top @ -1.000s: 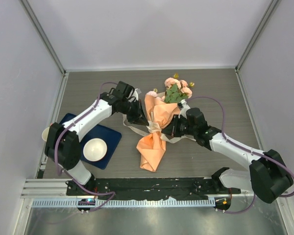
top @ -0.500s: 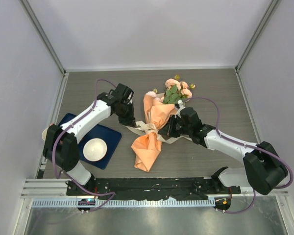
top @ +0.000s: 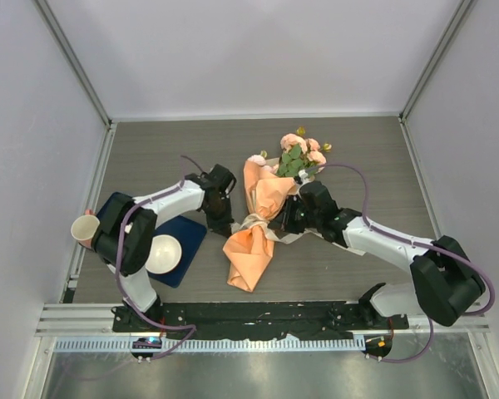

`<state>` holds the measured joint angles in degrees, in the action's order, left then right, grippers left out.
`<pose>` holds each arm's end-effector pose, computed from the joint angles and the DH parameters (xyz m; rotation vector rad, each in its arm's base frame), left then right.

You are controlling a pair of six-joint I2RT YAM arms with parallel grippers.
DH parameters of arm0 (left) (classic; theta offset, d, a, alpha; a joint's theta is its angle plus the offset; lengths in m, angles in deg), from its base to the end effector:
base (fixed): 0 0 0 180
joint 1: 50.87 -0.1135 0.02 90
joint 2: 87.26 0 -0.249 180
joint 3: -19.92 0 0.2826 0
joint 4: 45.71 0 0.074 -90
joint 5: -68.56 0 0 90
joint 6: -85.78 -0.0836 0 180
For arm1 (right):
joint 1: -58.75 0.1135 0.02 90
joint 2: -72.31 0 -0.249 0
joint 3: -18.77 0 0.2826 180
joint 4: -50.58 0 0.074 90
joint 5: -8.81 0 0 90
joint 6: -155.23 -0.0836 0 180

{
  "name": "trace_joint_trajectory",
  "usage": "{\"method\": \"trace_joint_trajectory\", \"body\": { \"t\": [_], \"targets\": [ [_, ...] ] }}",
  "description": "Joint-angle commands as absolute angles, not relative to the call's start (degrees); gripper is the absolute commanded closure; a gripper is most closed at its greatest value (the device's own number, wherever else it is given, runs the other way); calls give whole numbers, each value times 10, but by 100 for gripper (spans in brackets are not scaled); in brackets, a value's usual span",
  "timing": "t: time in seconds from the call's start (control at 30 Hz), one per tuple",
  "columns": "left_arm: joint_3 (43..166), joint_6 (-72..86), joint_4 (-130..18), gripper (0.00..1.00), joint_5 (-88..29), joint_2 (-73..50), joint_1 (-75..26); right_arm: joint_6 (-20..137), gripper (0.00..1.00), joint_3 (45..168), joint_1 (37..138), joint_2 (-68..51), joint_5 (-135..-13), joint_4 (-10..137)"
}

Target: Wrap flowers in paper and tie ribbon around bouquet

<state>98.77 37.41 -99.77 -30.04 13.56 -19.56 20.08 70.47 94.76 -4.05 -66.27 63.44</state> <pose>0.3067 -0.2012 0.1003 -0.2430 2.9985 -0.4010 0.2631 0.2178 0.1433 0.0370 2.4172 1.0135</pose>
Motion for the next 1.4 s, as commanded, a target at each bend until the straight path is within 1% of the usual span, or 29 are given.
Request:
{"method": "trace_joint_trajectory", "body": {
  "t": [0.0, 0.17, 0.23, 0.37, 0.4, 0.47, 0.5, 0.53, 0.6, 0.63, 0.7, 0.73, 0.8, 0.87, 0.93, 1.0, 1.03, 1.13, 1.2, 1.23, 1.3, 1.37],
  "targets": [
    [962, 445, -887, 100, -368, 146, -137, 208, 100, 713, 950, 4, -712, 683],
    [972, 488, -829, 100, -386, 173, -83, 217, 100, 705, 943, 61, -756, 747],
    [973, 497, -825, 100, -383, 171, -82, 223, 100, 699, 943, 73, -761, 759],
    [980, 479, -868, 100, -353, 144, -82, 226, 100, 691, 941, 84, -754, 773],
    [982, 474, -880, 100, -330, 136, -82, 227, 100, 689, 941, 86, -748, 776],
    [990, 453, -923, 96, -307, 112, -83, 229, 100, 687, 941, 88, -741, 787],
    [992, 445, -936, 94, -287, 103, -84, 230, 100, 686, 941, 91, -735, 788],
    [993, 439, -958, 87, -280, 94, -83, 233, 100, 686, 941, 90, -721, 792],
    [1001, 415, -980, 77, -267, 75, -86, 244, 100, 694, 941, 87, -710, 797],
    [1006, 408, -1005, 66, -265, 71, -89, 249, 100, 698, 941, 84, -706, 805],
    [1022, 386, -1026, 60, -259, 58, -91, 263, 100, 711, 941, 78, -706, 812],
    [1033, 381, -1043, 55, -252, 54, -93, 266, 100, 714, 941, 72, -707, 815],
    [1049, 367, -1061, 53, -243, 46, -94, 273, 100, 725, 940, 64, -710, 818],
    [1079, 363, -1091, 52, -220, 44, -95, 277, 100, 732, 940, 52, -710, 817],
    [1107, 348, -1085, 53, -221, 46, -96, 281, 100, 740, 940, 42, -707, 814],
    [1128, 326, -1058, 55, -255, 57, -96, 284, 100, 740, 939, 38, -709, 807],
    [1148, 300, -1026, 58, -270, 75, -96, 287, 100, 740, 940, 38, -710, 804],
    [1159, 253, -945, 65, -313, 103, -94, 288, 100, 742, 939, 36, -709, 804],
    [1145, 231, -894, 69, -329, 106, -91, 284, 100, 737, 939, 44, -706, 803],
    [1124, 217, -844, 71, -336, 105, -89, 282, 100, 734, 939, 46, -706, 802],
    [1110, 184, -813, 71, -344, 104, -89, 281, 100, 728, 937, 52, -706, 801],
    [1098, 152, -787, 67, -364, 108, -89, 281, 100, 723, 937, 55, -703, 800]
  ]
}}
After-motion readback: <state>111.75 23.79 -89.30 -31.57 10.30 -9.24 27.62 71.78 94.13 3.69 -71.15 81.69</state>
